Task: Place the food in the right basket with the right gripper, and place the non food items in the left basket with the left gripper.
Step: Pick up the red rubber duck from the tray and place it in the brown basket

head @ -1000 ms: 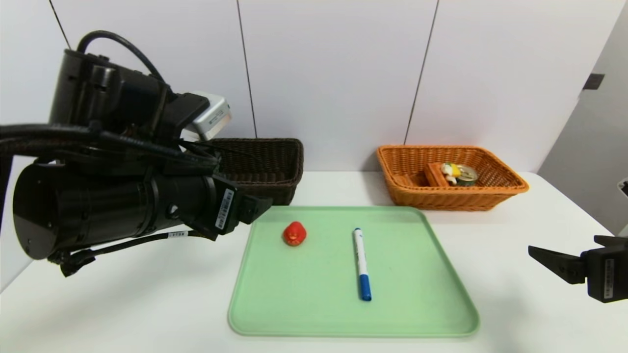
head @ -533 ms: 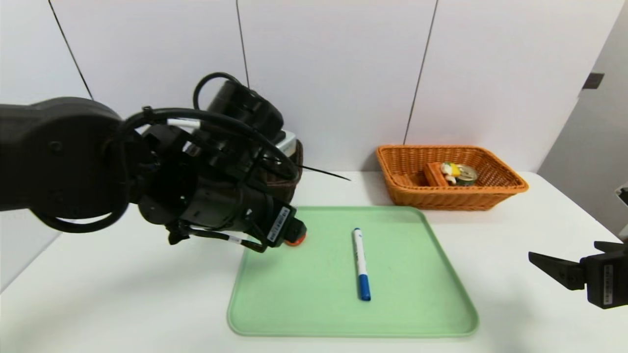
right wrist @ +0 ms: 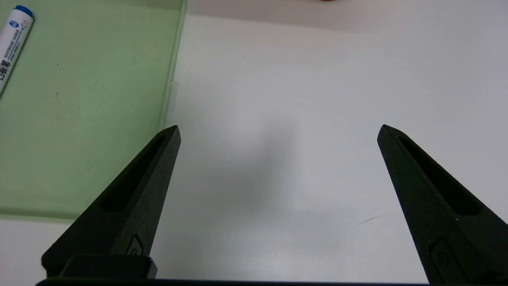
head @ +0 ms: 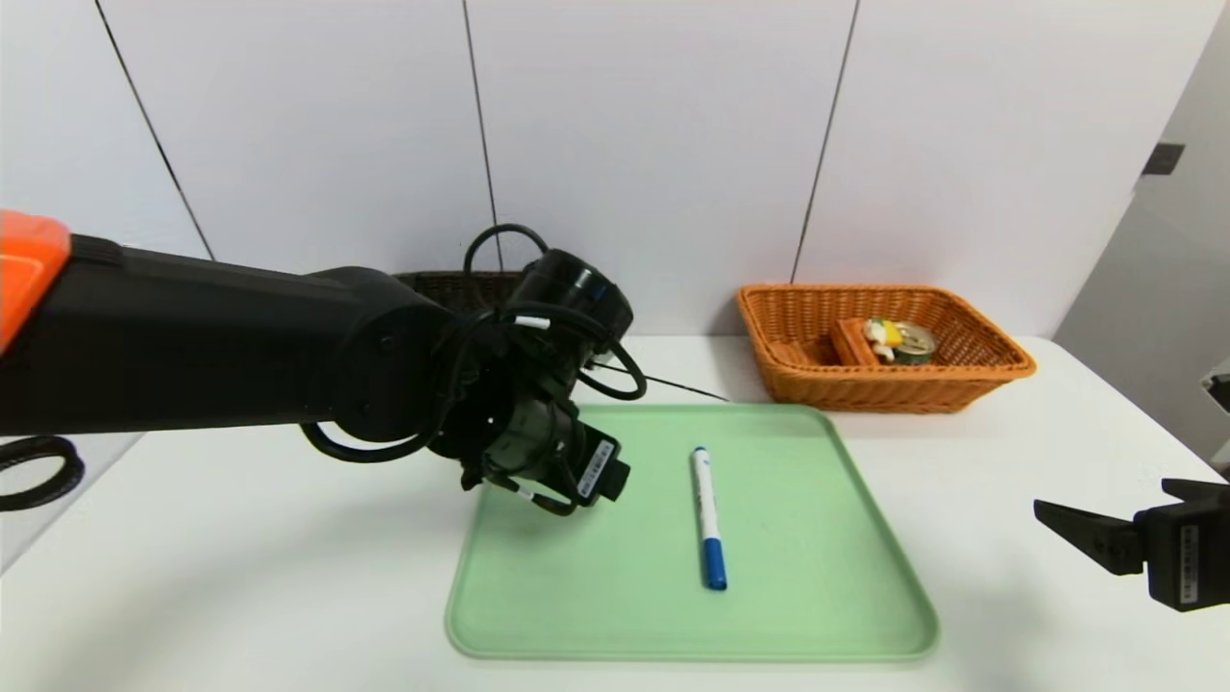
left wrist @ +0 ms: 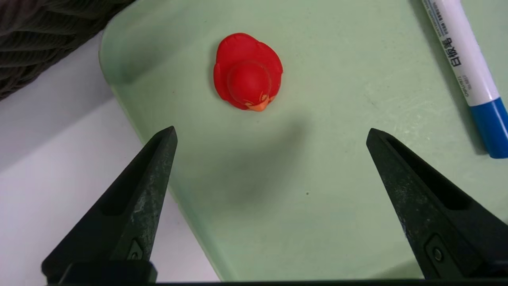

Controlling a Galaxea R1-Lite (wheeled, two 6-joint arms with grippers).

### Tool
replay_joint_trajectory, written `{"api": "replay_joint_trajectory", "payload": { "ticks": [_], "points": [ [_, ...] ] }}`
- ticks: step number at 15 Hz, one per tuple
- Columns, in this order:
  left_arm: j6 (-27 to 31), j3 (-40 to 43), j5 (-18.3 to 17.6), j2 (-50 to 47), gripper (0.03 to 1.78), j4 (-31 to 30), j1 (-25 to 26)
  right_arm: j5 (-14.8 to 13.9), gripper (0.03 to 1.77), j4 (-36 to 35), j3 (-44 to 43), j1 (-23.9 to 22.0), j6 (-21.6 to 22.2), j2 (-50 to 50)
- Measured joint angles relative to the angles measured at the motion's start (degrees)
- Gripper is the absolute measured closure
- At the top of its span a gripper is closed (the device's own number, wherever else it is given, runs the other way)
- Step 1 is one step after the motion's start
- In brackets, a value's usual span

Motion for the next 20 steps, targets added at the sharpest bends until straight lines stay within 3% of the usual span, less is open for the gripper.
{"api": "replay_joint_trajectory", "payload": {
  "ticks": [8,12,20],
  "points": [
    [-1.7,-0.5,2.0,5.5,0.12,-5.7,1.9,0.0,0.09,0.0,0.7,0.0,0.1,-0.2],
    [-5.3,-0.3,2.0,8.0,0.12,-7.5,2.7,0.0,0.09,0.0,1.2,0.0,0.1,-0.3],
    [-6.5,-0.6,2.0,10.2,0.12,-10.1,3.1,0.0,0.09,-0.1,1.7,0.0,0.2,-0.1]
  ]
}}
